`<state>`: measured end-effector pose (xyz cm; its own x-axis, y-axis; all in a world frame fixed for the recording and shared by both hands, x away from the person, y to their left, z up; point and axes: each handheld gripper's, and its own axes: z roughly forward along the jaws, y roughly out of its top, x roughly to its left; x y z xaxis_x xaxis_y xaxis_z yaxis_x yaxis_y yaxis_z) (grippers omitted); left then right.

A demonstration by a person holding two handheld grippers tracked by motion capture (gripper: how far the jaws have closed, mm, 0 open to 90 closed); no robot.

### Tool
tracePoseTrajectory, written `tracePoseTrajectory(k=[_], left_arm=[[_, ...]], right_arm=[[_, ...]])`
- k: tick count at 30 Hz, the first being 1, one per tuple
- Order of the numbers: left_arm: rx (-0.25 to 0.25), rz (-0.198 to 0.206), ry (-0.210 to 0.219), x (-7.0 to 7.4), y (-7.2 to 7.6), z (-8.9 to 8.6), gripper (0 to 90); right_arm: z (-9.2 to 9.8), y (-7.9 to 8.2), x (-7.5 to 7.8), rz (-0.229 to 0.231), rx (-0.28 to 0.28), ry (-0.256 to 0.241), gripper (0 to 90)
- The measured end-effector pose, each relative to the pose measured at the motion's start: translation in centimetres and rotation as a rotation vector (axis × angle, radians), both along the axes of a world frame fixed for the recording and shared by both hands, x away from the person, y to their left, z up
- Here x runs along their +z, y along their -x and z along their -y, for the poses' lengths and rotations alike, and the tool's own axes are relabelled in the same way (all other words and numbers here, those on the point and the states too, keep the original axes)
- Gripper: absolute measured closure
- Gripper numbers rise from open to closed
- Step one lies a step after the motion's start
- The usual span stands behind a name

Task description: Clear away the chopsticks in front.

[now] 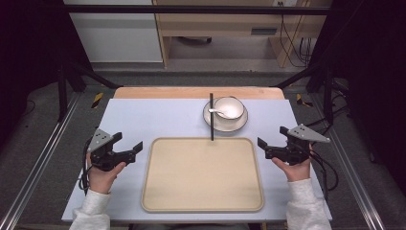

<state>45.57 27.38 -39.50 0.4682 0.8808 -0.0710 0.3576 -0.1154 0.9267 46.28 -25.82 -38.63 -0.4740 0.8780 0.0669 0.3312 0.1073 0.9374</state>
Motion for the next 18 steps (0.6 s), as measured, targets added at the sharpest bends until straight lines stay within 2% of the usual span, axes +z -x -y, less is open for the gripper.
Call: tracePoseTrajectory(k=[10,18], left_arm=[[-0.002,0.010,-0.003,0.4,-0.3,0.5,12.3],[-0.021,0.018,-0.018,1.1,-1.5,2.3,13.2]], right_arm=[[0.4,0.2,0.2,0.009,-0.009,-0.001,4.2],[0.4,0.3,0.2,0.009,-0.018,0.005,4.2]])
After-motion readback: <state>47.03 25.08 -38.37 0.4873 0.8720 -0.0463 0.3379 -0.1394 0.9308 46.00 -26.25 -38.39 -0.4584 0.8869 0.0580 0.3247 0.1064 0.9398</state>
